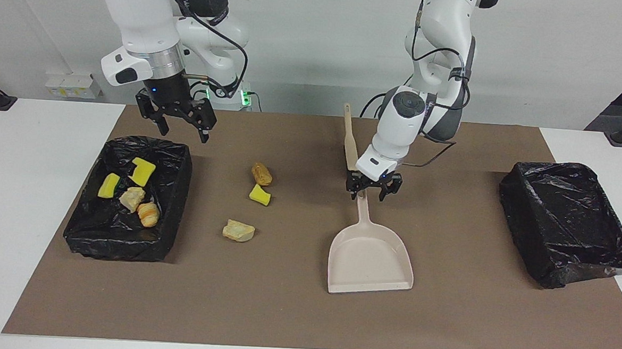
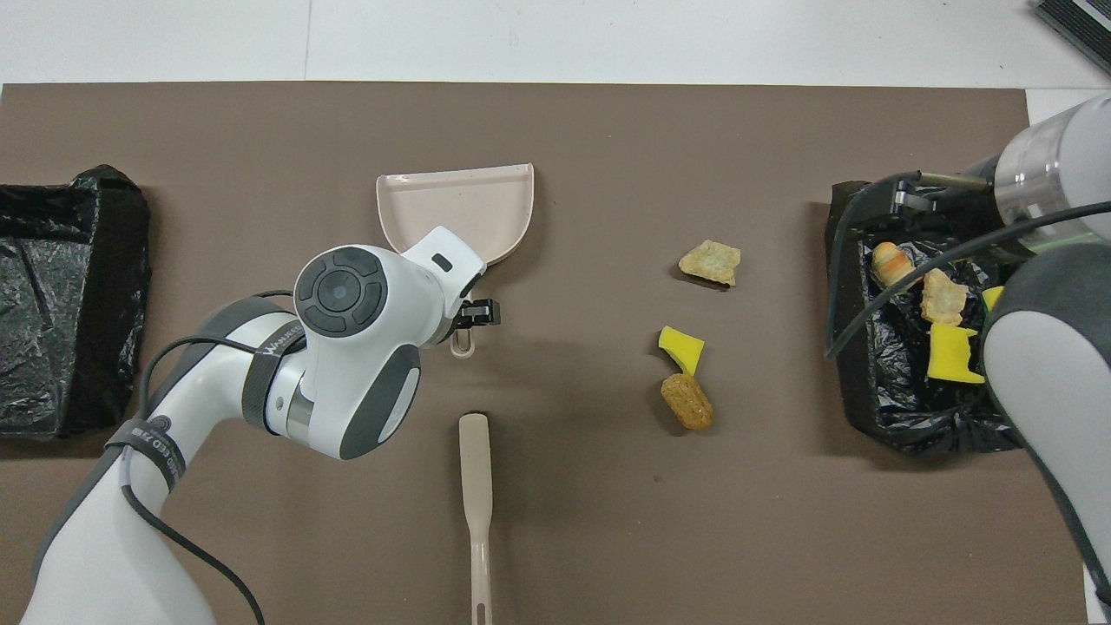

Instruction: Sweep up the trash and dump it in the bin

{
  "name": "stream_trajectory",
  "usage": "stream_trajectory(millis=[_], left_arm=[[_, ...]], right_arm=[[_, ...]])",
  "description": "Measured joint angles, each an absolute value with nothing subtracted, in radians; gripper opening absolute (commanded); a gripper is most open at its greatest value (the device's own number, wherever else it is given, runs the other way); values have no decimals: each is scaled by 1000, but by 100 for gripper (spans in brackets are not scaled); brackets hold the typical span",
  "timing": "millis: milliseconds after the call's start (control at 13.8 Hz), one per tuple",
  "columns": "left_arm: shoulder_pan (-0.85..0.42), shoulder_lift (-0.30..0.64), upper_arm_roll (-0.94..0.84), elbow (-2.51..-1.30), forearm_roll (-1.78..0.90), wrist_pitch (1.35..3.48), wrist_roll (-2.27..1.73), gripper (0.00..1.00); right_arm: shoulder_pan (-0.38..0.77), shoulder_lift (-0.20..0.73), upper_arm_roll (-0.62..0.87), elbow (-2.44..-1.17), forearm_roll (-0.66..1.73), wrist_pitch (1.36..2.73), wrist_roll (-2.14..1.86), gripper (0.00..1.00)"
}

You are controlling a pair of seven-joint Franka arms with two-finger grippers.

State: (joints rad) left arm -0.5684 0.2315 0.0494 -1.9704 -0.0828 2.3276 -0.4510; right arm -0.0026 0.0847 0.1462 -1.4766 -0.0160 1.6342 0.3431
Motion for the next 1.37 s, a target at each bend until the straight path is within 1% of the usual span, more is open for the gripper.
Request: stream_trajectory(millis=[289,506,723,939,1012,1084,1228,1301,1373], left_arm=[[-568,240,49,-1967,-81,2347,-431,75],[-568,245,48,-1966,-81,2353,-422,72],[-569,255,42,-1966,-81,2363,-420,60],[-569,264,42,-1962,-80,2369,-419,58],[-569,266,42,-1958,-77,2369,-419,56],[-569,267,42,-1951,-71,2369,-418,48],[-569,271,42,-1940,-68,2368,-418,20],[-569,273,42,-1938,-67,2368,-418,12],[-569,274,43,-1937,-67,2368,-418,6]], right_arm=[[-13,85,146,-1476,-14,1618,303,100],[-13,85,146,-1476,-14,1618,303,100],[-13,85,146,-1476,-14,1618,303,100],[-13,85,146,-1476,-14,1618,303,100],[-13,85,146,-1476,-14,1618,303,100],[-13,85,146,-1476,-14,1618,303,100],[-13,85,146,-1476,-14,1618,303,100],[-13,85,146,-1476,-14,1618,303,100],[-13,85,147,-1476,-14,1618,303,100]])
